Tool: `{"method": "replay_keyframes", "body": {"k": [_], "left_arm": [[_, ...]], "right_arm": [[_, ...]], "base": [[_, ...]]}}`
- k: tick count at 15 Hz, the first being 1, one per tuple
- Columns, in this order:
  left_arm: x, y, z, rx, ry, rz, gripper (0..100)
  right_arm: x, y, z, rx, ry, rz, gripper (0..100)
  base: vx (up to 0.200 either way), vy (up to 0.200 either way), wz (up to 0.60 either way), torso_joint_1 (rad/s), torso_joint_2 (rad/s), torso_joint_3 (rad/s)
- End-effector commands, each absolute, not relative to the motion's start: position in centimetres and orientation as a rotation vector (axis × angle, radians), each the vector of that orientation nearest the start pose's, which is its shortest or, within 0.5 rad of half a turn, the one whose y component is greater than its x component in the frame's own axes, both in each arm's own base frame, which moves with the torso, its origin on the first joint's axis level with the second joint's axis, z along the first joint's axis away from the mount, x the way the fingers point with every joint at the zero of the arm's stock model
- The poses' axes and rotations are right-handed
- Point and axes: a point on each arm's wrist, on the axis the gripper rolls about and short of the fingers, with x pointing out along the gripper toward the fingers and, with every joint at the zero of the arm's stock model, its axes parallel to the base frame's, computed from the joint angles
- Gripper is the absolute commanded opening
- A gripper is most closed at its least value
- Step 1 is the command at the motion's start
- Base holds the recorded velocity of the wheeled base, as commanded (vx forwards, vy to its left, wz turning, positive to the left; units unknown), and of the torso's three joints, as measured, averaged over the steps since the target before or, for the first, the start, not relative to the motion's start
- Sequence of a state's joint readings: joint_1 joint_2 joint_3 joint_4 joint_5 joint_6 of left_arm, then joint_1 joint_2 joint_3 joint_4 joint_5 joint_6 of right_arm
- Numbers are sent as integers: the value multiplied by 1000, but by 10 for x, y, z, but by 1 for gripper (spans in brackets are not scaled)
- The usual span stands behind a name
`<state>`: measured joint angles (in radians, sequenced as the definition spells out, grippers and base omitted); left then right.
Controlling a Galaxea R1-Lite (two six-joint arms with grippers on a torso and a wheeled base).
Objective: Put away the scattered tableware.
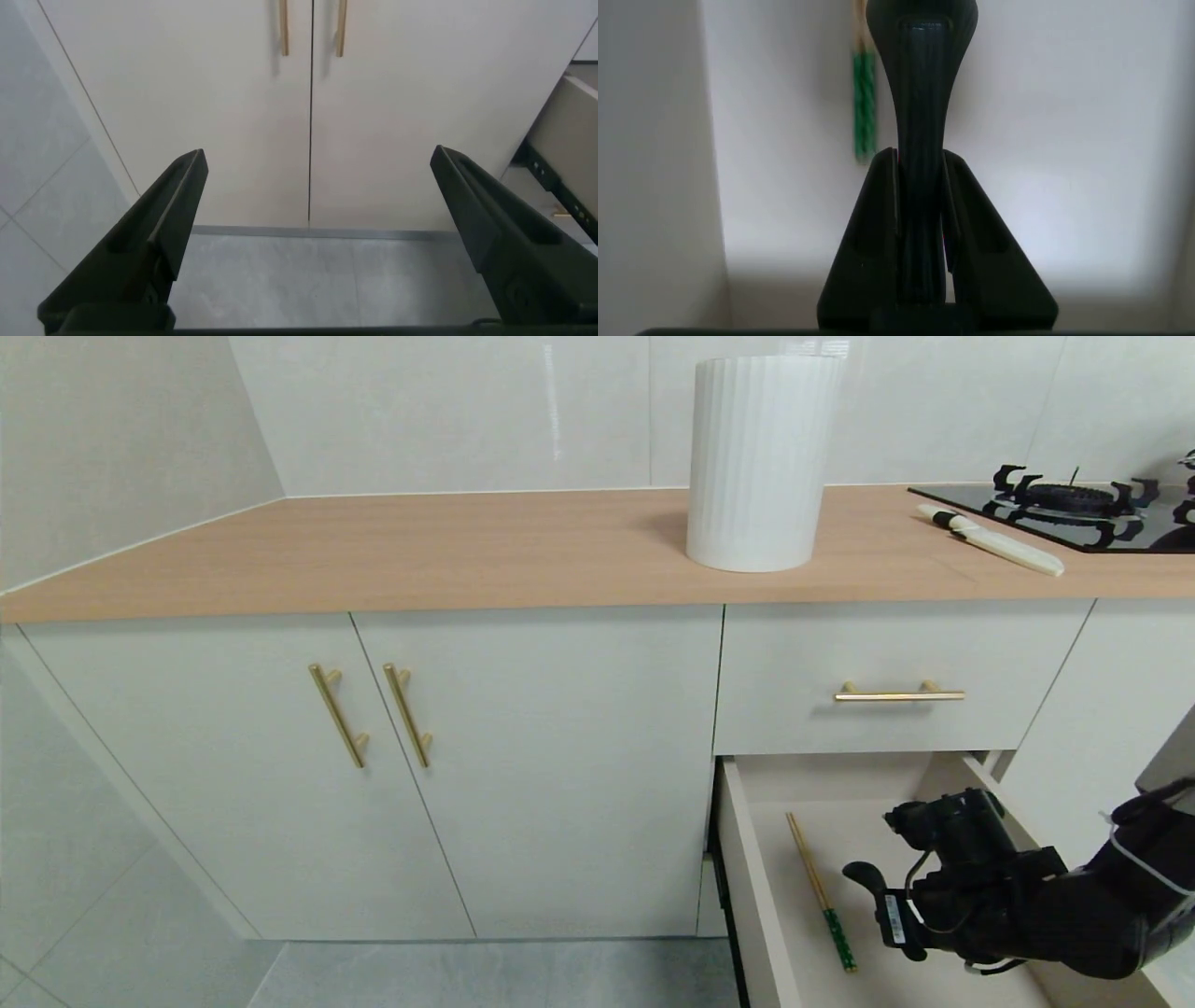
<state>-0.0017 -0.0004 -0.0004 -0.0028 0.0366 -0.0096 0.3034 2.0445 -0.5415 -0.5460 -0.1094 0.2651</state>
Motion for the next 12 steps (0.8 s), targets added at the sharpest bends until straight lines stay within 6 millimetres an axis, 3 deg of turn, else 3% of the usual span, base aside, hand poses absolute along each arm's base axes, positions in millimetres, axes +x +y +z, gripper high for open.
{"method": "replay_keyframes", "body": {"k": [1,6,12], "left_arm": [[-23,1,76,-9,-3,35,100],[-23,1,76,-11,-3,35,100],[-23,1,76,-11,-3,35,100]], "right_arm": [[274,83,-12,34,1005,44,0],[287,85,-38,35,951,23,0],[297,79,-39,52,902,1,0]], "base": [[0,0,0,0,0,0],[0,0,0,0,0,0],[0,0,0,0,0,0]]}}
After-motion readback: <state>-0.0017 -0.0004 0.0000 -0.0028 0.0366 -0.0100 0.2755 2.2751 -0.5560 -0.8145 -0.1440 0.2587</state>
